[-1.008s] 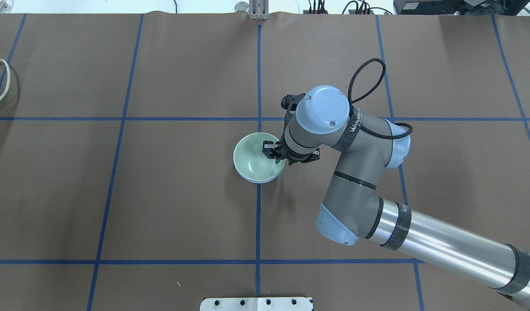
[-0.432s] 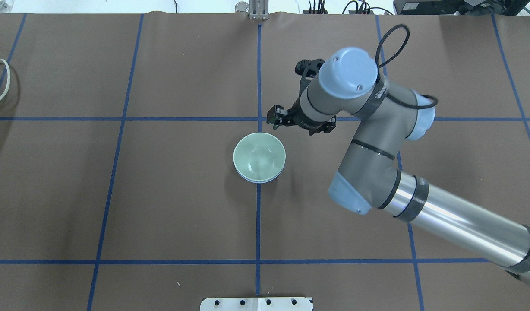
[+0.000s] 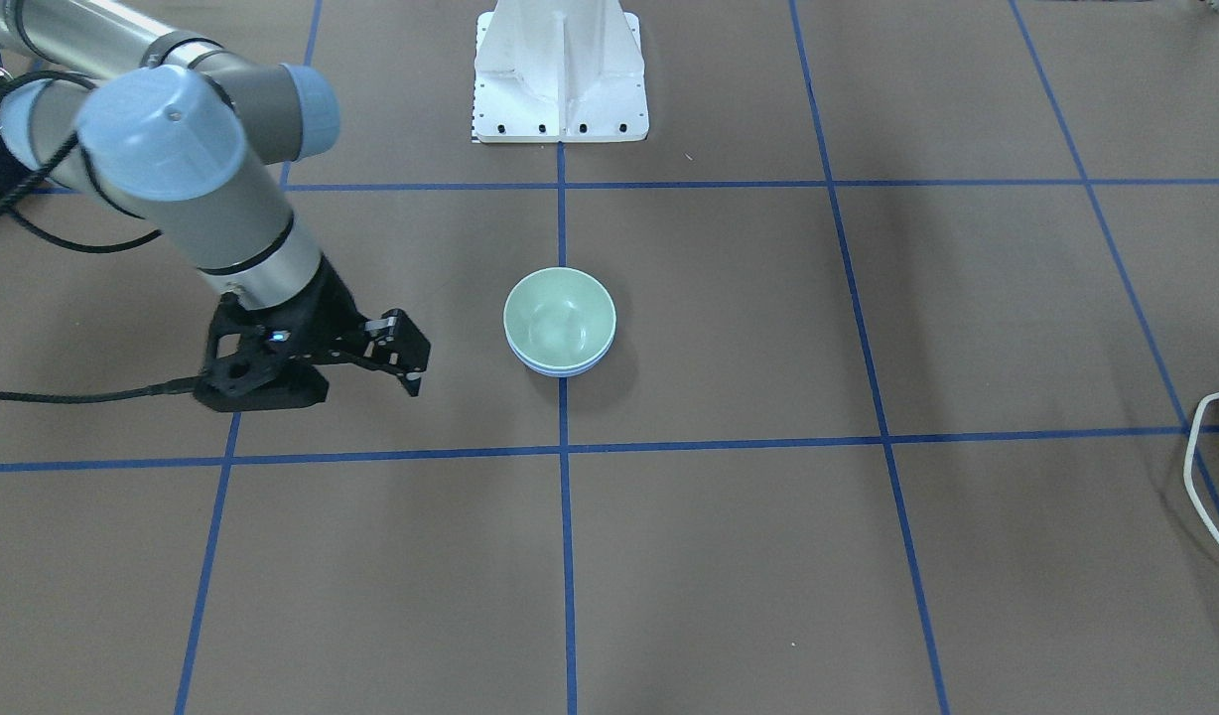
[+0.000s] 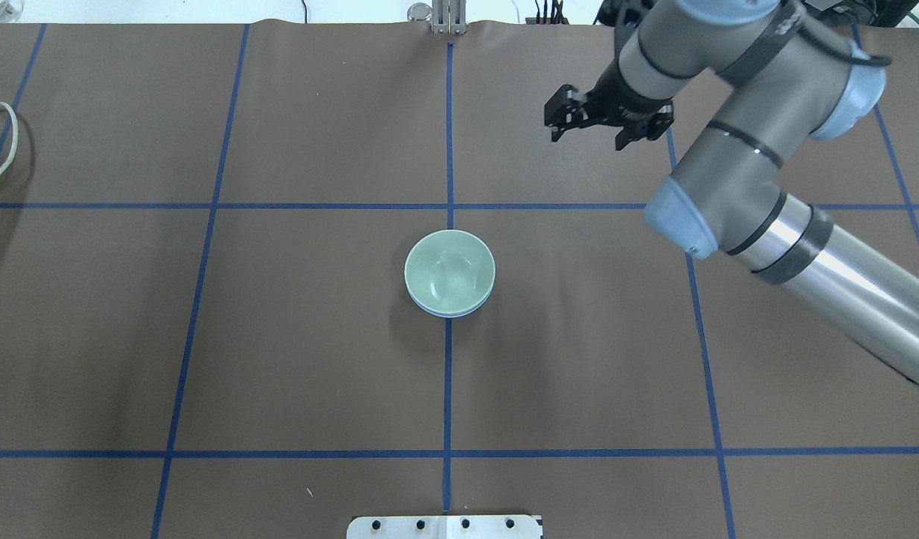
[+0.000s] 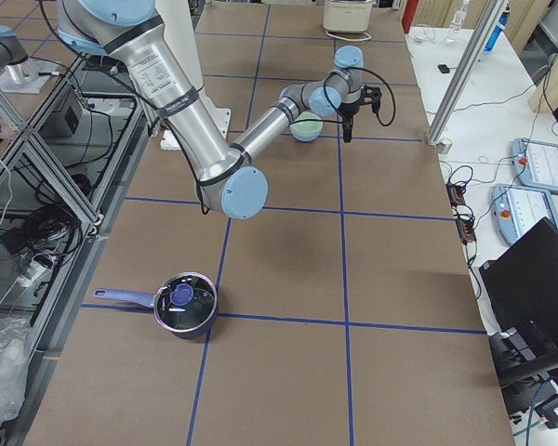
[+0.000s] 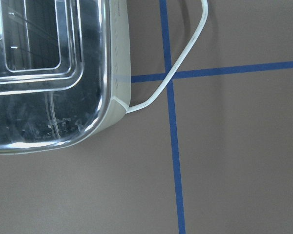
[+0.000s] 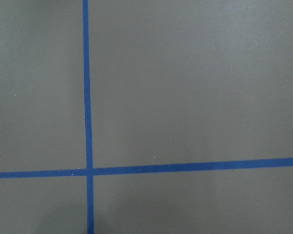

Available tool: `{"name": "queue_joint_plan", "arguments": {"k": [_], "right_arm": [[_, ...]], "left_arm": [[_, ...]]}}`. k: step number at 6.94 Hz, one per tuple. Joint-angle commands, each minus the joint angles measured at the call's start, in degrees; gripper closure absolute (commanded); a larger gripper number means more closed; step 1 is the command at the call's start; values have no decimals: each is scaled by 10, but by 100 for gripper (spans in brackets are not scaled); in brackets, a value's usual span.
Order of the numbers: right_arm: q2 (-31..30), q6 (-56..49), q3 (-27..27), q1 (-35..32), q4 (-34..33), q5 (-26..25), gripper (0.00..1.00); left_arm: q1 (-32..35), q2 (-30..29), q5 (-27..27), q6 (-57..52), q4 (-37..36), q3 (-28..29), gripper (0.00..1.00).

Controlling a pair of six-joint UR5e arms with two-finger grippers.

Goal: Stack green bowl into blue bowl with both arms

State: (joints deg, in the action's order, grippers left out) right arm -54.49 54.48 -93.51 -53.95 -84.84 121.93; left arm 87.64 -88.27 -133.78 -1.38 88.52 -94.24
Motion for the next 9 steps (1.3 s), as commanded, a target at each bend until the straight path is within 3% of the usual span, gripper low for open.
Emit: {"name": "queue_joint_plan", "arguments": {"k": [1,3,6,9], "right_arm": [[-46,-232,42,-123,-38,28,0],[-115,-367,55,-210,-36,96,0],[-255,-569,45,-297,-31,103,0],[-362,-572,2,-343,-30,100,0]], "left_arm": [[1,-2,0,1,-1,-7,1],[26,0,-12,0,1,-21,1],[27,-1,-24,0,0,-23,1],[27,18,-21,0,1,-24,1]]}}
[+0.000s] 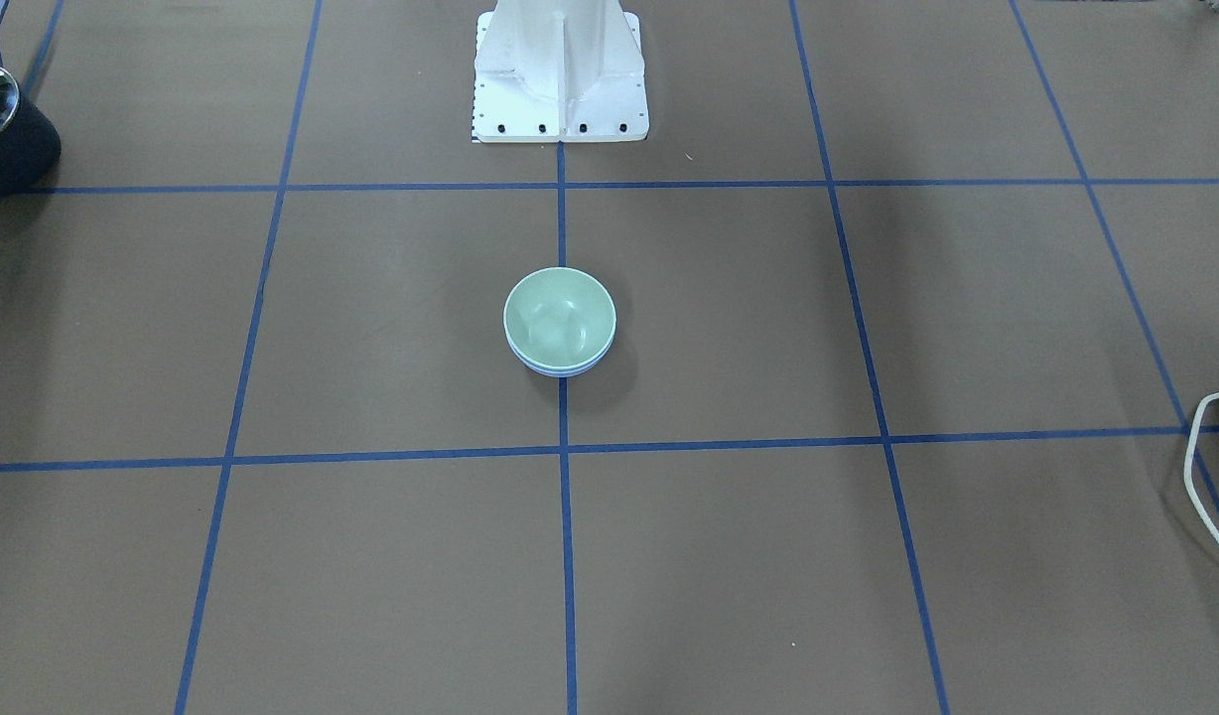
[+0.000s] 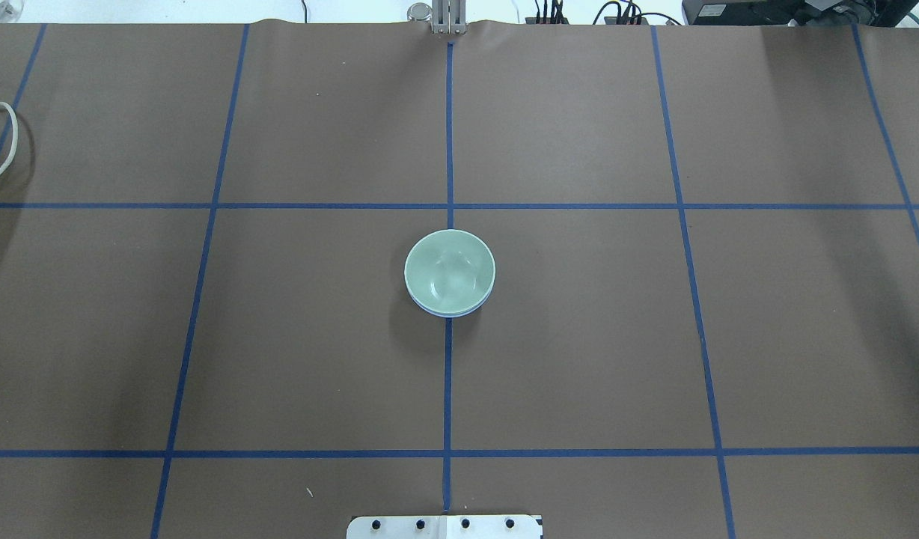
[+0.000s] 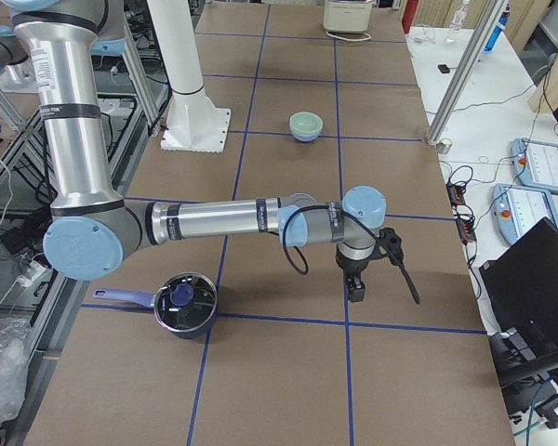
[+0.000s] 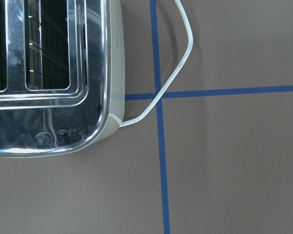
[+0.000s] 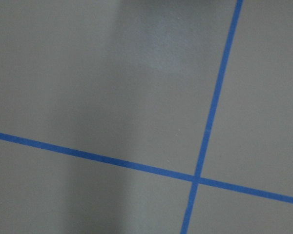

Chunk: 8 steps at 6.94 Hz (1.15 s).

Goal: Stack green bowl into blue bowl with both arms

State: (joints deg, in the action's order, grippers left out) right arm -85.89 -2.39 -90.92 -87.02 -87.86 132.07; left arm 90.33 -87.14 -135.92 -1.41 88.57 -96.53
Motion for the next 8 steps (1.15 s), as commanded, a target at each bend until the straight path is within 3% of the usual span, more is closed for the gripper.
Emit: {"name": "queue_joint_plan", "arguments": {"k": [1,8], "right_arm": [[-69,0,-41,-21,1,-1,0],[-73,6,-56,-21,0,-1,0]], "left_arm": [[0,7,0,1,0,-2,1],[1,8,-2,3,0,-2,1]]}}
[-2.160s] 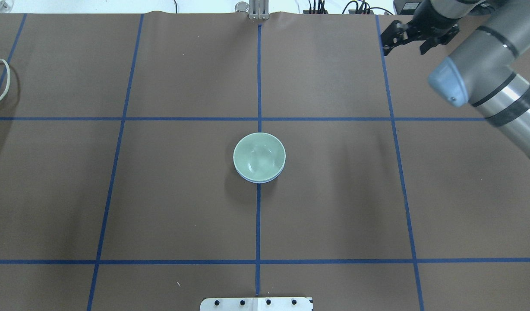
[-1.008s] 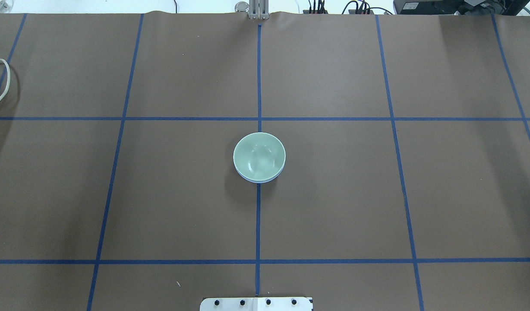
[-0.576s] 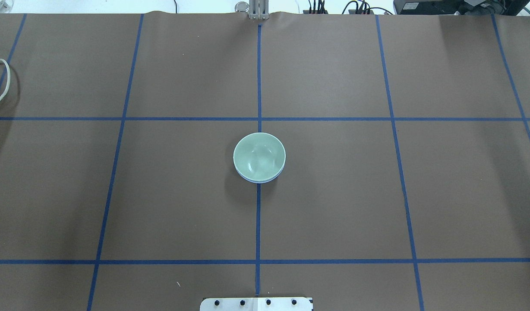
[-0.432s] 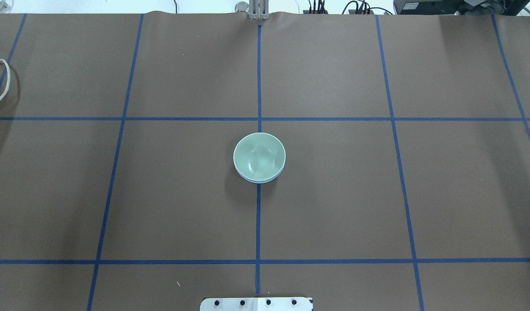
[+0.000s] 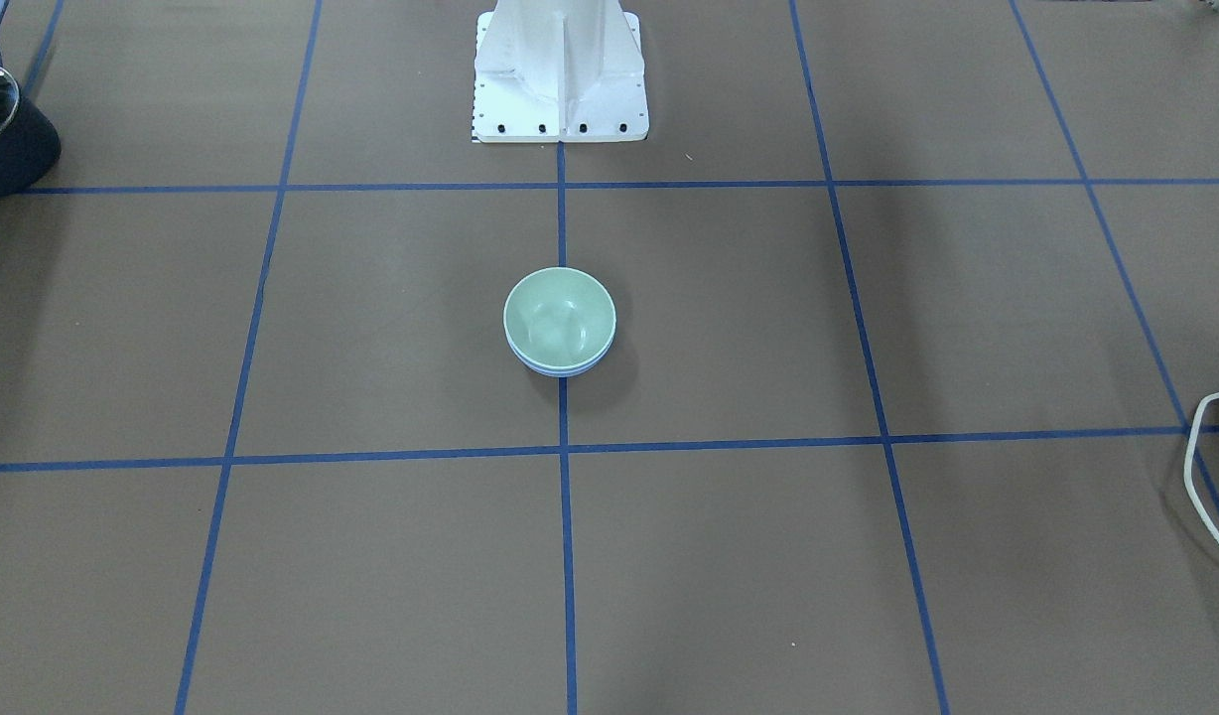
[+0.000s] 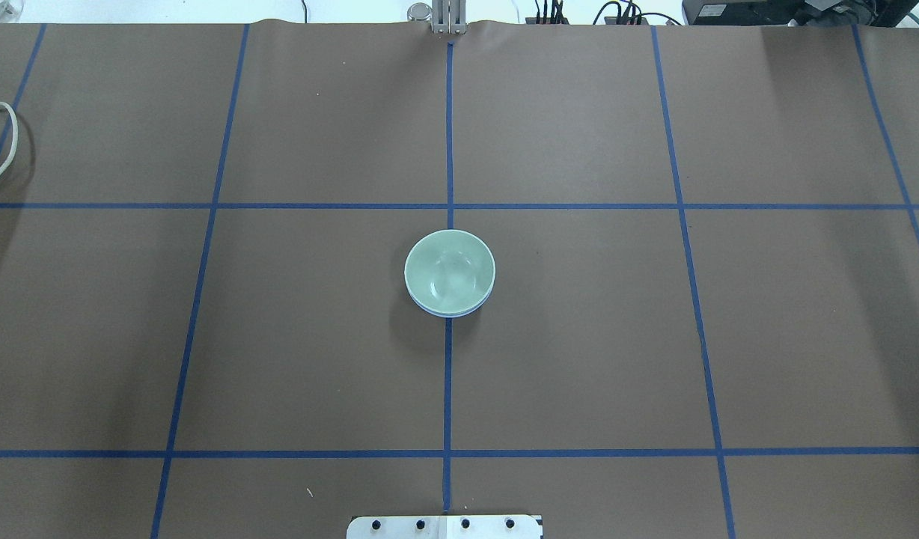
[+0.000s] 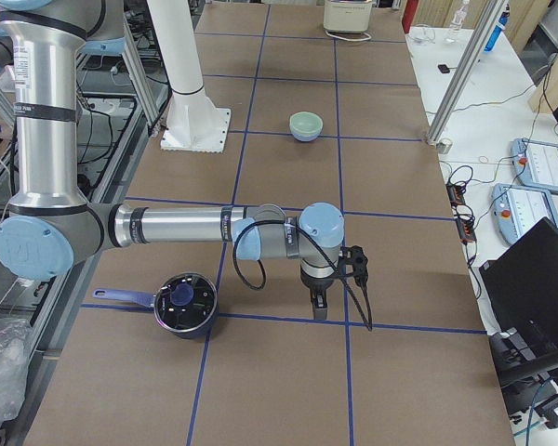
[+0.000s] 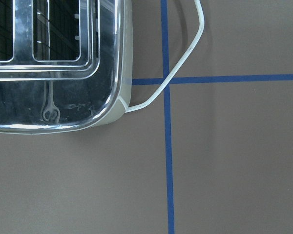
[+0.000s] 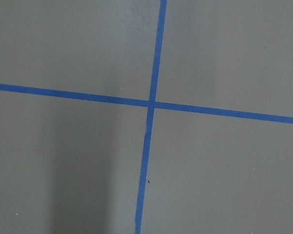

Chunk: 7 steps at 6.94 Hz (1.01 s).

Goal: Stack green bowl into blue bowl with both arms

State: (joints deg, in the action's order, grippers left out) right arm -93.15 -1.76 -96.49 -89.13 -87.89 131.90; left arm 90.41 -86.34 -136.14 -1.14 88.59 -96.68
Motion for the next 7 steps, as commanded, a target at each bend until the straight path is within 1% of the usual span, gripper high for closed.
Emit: {"name": "queue_joint_plan", "arguments": {"k": [1,7], "right_arm": [[0,0,0,0,0,1,0],[-6,1,-7,0,0,1,0]], "left_arm": [[0,0,-1,0,0,-1,1],[0,0,0,1,0,0,1]]}}
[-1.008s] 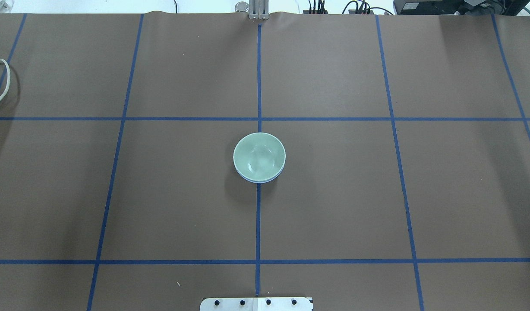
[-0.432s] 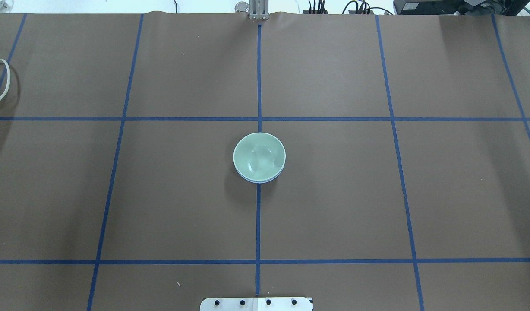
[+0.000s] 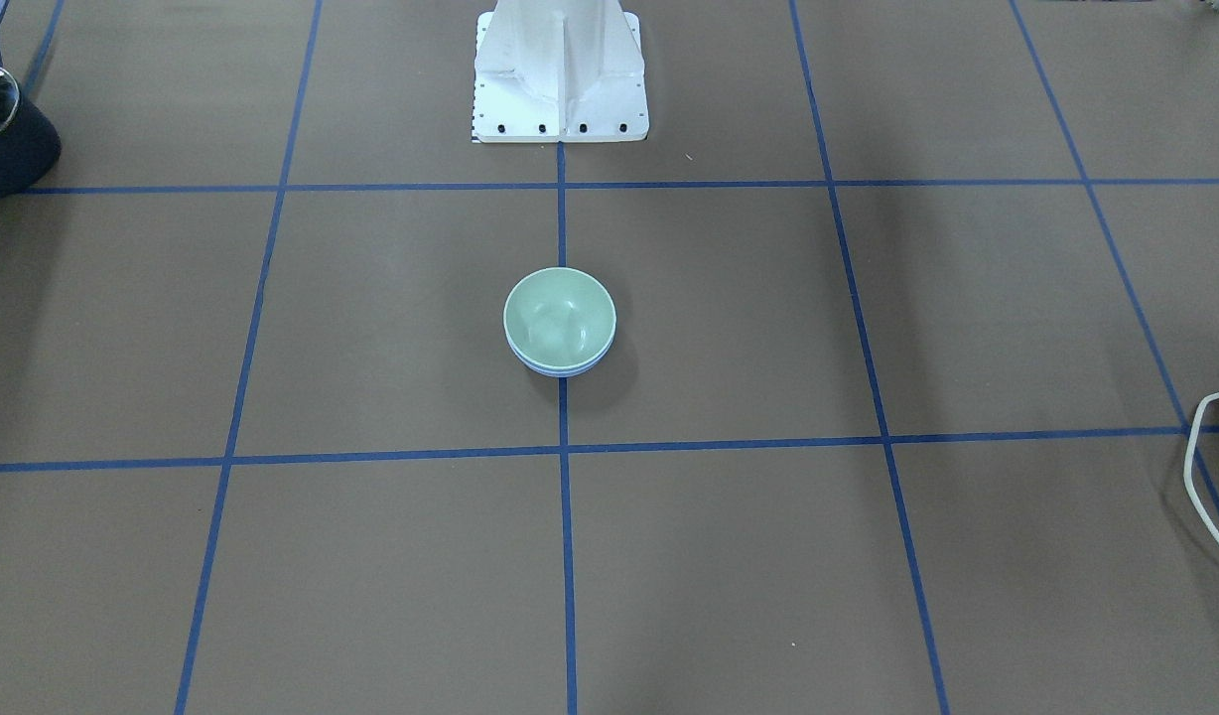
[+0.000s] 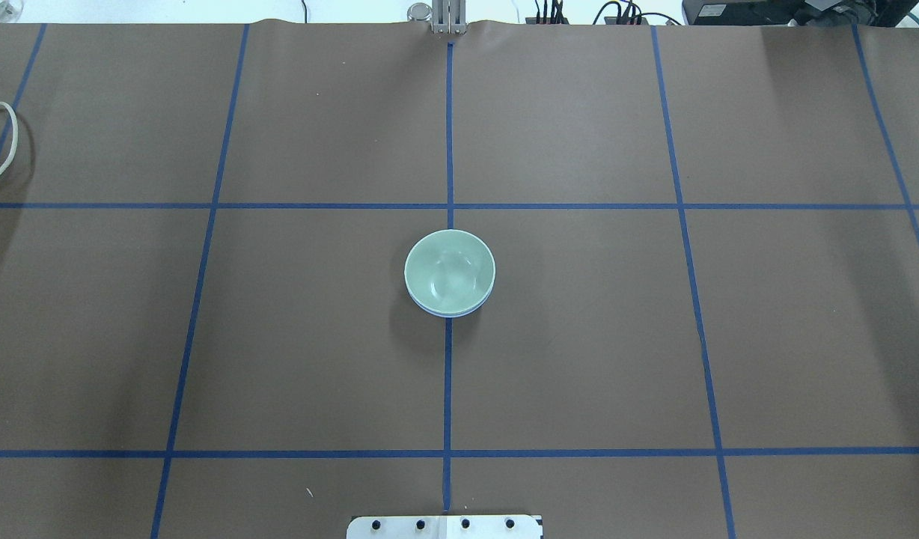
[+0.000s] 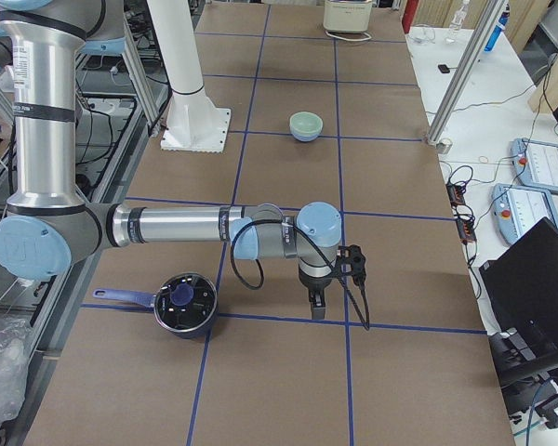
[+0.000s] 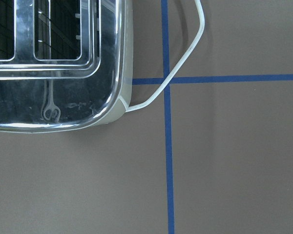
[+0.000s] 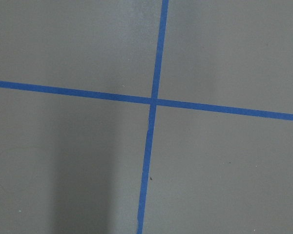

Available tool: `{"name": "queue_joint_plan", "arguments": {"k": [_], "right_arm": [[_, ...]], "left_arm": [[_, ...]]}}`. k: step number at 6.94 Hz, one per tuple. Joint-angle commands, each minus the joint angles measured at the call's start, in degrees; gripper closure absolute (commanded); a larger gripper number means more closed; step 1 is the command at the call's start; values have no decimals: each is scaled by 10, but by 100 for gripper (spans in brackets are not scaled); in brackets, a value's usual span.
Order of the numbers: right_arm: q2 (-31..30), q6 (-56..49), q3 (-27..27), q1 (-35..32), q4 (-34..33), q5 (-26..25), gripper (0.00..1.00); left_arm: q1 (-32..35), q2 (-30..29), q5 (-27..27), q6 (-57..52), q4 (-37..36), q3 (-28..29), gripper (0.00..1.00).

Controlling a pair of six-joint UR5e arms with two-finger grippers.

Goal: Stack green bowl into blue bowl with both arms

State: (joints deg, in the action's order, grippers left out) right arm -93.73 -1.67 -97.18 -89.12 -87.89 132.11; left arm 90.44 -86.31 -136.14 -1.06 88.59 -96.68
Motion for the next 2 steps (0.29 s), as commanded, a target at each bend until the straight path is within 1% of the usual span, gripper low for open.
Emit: {"name": "queue_joint_plan", "arguments": {"k": [1,2], "right_arm": [[0,0,0,0,0,-1,0],[0,0,0,0,0,0,0]], "left_arm": [[0,0,0,0,0,0,1],[0,0,0,0,-1,-2,1]]}}
